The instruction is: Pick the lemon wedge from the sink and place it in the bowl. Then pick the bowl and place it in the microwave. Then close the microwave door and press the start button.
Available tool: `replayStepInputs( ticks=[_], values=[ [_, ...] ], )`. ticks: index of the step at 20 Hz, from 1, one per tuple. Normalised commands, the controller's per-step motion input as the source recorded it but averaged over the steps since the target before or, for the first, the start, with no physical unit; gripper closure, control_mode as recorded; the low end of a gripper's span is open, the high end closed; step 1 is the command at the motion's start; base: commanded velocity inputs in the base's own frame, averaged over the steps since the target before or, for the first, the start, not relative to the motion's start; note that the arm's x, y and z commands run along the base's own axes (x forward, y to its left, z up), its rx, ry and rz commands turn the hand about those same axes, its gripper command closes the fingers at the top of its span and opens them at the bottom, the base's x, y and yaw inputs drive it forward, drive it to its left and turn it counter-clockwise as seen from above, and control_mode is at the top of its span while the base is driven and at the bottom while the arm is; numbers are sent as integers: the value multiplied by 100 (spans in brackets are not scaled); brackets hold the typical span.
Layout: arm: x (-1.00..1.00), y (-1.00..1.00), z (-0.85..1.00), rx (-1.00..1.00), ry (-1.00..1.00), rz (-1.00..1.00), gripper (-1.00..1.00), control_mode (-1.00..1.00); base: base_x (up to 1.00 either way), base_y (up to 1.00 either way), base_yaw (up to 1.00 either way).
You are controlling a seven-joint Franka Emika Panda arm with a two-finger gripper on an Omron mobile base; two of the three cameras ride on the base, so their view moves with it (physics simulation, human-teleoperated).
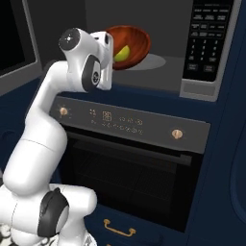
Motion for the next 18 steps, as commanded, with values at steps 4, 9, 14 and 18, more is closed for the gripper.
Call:
replayStepInputs(
  ticks=[4,9,14,18],
  values=[
    [17,-3,2,0,24,0,100,-100,0,0,0],
    [10,-5,-11,0,5,0,-100,-100,0,0,0],
    [-1,-1,-32,0,-23,1,-100,-100,0,0,0],
    [-1,0,-29,0,-34,0,-100,-100,0,0,0]
  ],
)
